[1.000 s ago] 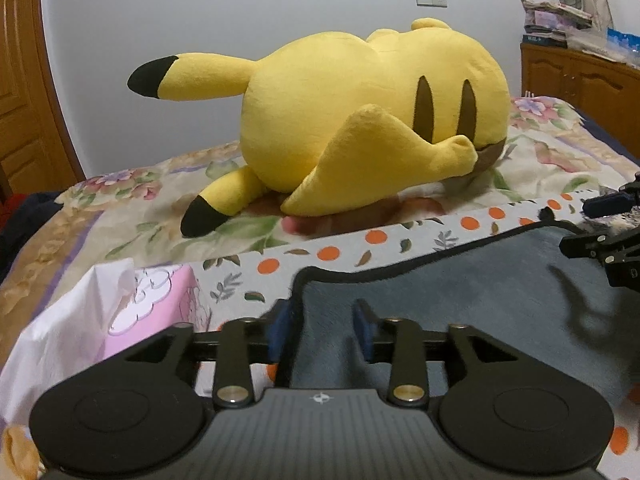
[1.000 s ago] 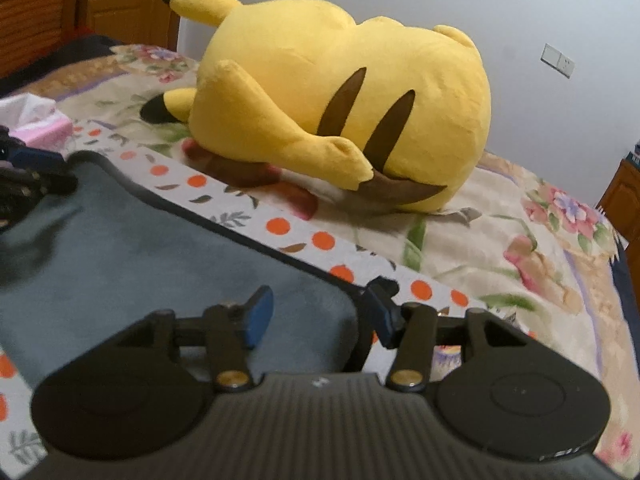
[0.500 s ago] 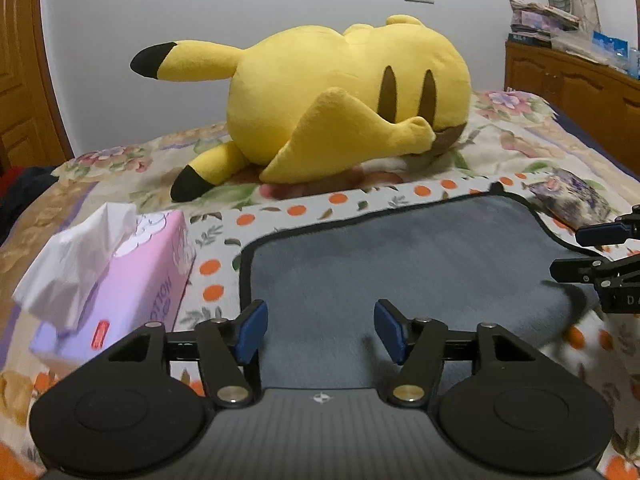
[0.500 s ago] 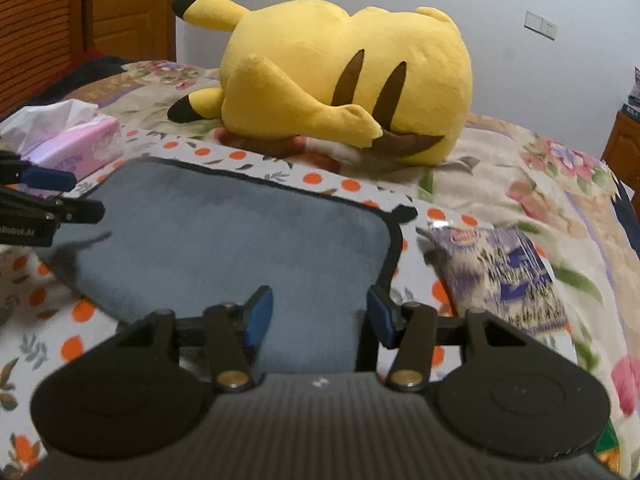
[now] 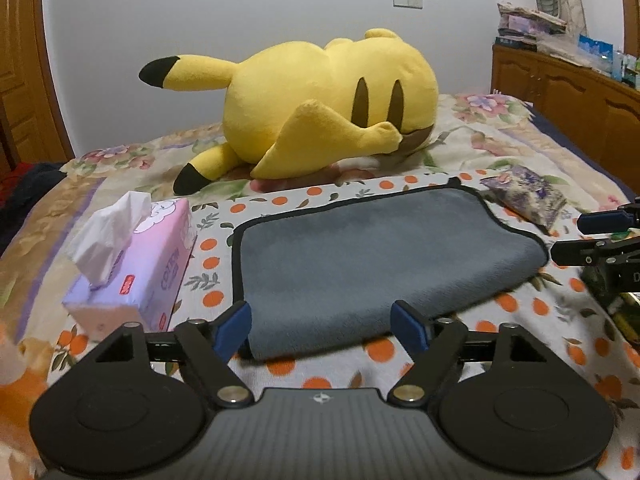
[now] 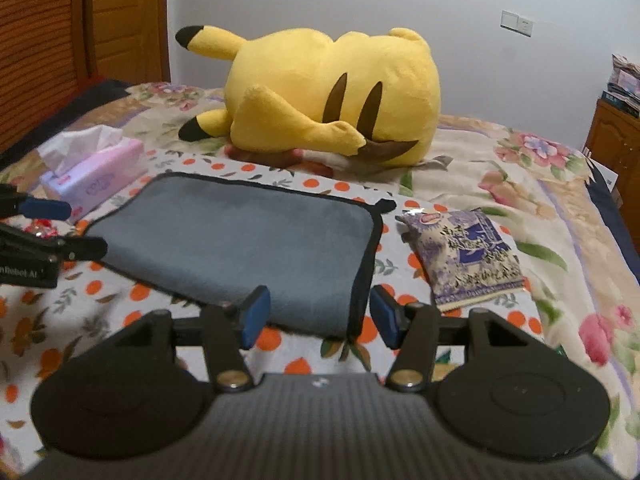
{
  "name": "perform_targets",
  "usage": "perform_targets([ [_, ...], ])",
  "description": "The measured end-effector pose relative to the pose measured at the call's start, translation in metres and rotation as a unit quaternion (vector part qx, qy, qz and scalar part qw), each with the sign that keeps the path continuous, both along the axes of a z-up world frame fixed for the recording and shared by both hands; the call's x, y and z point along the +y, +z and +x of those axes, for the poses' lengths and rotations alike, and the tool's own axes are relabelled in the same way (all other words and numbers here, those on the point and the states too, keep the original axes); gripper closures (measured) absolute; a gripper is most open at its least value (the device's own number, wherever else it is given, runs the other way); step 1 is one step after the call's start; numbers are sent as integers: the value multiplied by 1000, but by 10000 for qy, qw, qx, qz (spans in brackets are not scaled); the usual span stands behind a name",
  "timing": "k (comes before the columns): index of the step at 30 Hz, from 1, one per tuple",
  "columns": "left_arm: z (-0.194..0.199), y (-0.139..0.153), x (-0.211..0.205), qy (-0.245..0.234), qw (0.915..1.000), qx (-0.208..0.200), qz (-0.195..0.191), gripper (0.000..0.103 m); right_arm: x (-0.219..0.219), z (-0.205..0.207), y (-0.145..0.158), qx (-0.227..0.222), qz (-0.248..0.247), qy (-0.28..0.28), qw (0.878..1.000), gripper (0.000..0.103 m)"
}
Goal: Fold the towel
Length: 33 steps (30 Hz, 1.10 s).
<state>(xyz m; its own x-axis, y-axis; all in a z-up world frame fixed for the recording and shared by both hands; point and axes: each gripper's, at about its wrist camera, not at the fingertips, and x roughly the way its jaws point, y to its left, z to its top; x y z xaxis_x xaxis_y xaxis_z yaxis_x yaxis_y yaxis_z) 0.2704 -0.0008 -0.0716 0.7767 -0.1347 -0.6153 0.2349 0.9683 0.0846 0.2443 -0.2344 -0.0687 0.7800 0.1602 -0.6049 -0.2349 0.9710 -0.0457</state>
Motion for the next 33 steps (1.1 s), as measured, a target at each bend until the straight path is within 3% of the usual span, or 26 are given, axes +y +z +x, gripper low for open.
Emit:
perform_targets([
  [19, -97, 43, 0, -108, 9999, -67, 68, 11, -7, -86, 43, -209, 218, -107, 9995, 35],
  [24, -122, 53, 2, -57, 9998, -185, 25, 1, -8, -105, 51, -245, 260, -126, 9993, 31],
  [26, -129, 58, 1, -36, 9998, -216, 10, 1, -8, -111, 54, -271, 269, -128, 9992, 29],
  [28, -137, 63, 1, -28, 9997, -247, -21, 0, -8, -118, 58, -324, 292, -138, 9990, 20],
  [32, -151, 72, -1, -66, 9996, -275, -36, 0, -9, -129, 63, -384, 330, -169, 9986, 18],
  [33, -154, 75, -2, -87, 9995, -290, -26, 0, -10, -132, 65, -395, 341, -179, 9985, 13],
])
